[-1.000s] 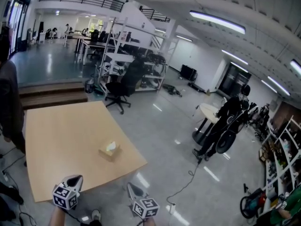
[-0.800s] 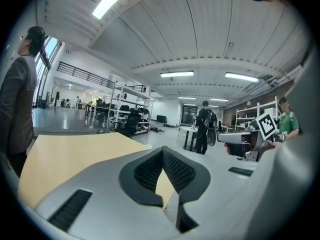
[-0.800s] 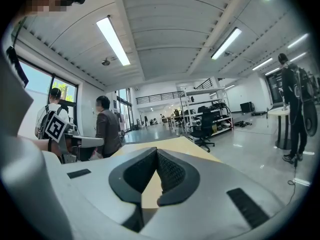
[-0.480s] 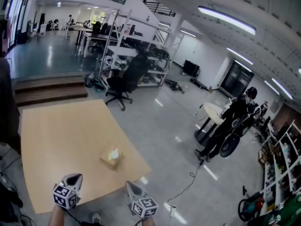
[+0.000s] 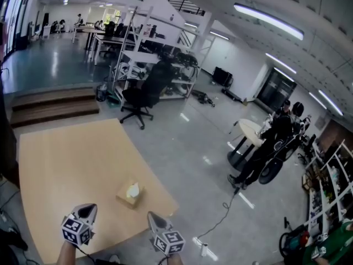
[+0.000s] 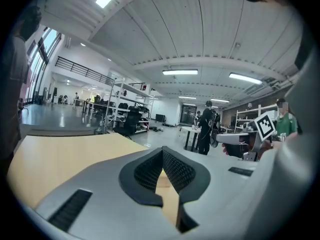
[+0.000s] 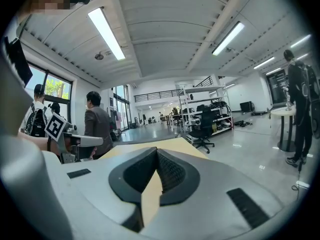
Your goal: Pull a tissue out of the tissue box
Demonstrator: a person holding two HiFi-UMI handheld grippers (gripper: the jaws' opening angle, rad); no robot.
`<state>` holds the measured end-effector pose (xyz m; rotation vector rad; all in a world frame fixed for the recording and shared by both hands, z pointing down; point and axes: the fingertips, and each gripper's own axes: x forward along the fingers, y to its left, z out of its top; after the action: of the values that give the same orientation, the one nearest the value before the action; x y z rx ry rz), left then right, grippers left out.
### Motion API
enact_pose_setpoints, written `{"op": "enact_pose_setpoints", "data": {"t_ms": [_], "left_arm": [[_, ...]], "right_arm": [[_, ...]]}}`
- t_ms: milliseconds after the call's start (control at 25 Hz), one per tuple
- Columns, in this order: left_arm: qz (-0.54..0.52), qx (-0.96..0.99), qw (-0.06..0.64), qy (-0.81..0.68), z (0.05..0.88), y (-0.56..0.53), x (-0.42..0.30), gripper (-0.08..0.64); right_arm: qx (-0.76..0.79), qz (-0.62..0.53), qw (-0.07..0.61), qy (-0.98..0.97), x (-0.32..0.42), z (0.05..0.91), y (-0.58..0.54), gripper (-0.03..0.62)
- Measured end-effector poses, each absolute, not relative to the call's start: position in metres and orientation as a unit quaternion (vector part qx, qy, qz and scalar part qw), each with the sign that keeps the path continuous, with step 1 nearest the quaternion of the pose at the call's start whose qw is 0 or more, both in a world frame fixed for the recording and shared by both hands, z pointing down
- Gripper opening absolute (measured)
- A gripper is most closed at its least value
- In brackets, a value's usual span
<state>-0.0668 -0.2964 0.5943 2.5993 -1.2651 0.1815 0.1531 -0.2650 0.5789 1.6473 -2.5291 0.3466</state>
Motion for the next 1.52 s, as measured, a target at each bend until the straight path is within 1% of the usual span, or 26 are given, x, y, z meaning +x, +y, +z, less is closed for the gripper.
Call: {"op": "enact_pose_setpoints", "data": {"t_ms": [400, 960, 1240, 1520], "left_arm": [[0.069, 0.901, 0.111, -0.414, 0.592, -0.34, -0.06, 0.008], [0.079, 0.902, 0.117, -0.407, 0.617, -0.36, -0.058, 0.008], [0.08, 0.897, 0.125, -0.416, 0.627, -0.374, -0.067, 0.008], [0.092, 0.899, 0.133, -0.407, 0.632, -0.369, -0.059, 0.008]], "right_arm": [[0.566, 0.115, 0.043, -0.815, 0.156, 0.578, -0.306, 0.011], [0.573, 0.127, 0.064, -0.807, 0.158, 0.599, -0.326, 0.011], [0.564, 0.15, 0.078, -0.808, 0.153, 0.624, -0.347, 0.011], [0.572, 0.192, 0.105, -0.79, 0.164, 0.669, -0.369, 0.011]]}}
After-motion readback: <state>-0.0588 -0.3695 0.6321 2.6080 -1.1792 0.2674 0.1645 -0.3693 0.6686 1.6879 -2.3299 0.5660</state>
